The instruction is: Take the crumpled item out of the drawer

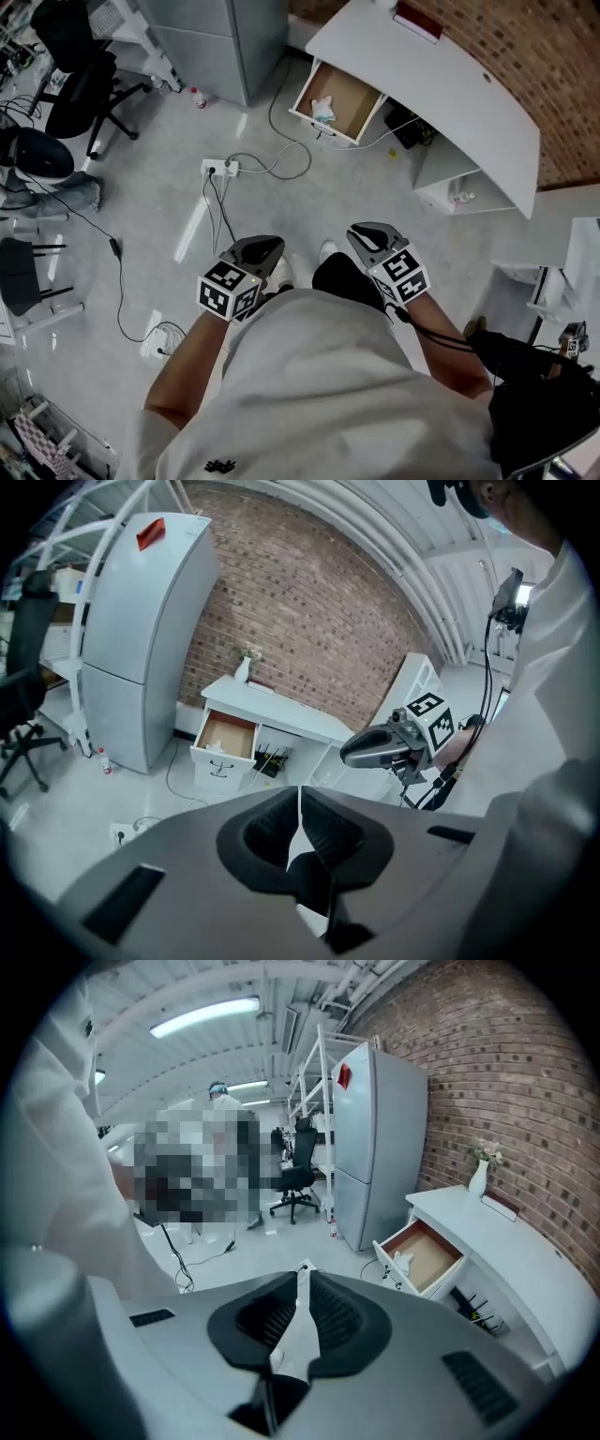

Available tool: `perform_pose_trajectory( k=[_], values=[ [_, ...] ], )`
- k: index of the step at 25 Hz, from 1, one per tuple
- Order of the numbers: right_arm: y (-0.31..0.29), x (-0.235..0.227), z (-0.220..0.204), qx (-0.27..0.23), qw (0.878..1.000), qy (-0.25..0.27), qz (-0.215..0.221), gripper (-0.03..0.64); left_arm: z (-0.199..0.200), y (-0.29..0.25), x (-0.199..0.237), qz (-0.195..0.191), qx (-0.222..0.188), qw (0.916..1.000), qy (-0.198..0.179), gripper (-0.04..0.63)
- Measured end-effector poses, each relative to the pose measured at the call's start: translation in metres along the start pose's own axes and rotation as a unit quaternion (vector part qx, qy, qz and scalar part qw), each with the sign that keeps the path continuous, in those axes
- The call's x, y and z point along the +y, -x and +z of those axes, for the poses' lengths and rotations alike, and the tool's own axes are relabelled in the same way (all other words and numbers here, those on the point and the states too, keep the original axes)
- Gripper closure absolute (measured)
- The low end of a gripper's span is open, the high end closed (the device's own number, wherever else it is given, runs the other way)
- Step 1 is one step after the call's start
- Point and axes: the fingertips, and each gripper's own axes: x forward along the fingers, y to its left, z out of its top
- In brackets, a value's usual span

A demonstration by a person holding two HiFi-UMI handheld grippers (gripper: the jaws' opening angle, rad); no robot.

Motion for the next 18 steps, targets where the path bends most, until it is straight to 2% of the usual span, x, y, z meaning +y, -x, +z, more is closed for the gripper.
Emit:
perform_pose_trajectory(
  k=[7,13,18],
  values=[
    [-0.074,-0.081,0.045,0.016,0.999,0.025,0.022,0.552,0.049,-0.014,0.072,0.040,-0.018,0.9984,0.035,0.571],
    [-0.147,-0.194,0.072,0.046,0.997,0.048,0.040,0.543,0.122,-0.058,0.133,0.085,-0.017,0.9948,0.054,0.571],
    [-0.212,-0.297,0.080,0.071,0.993,0.074,0.057,0.522,0.183,-0.118,0.170,0.102,-0.019,0.9919,0.073,0.569]
  ],
)
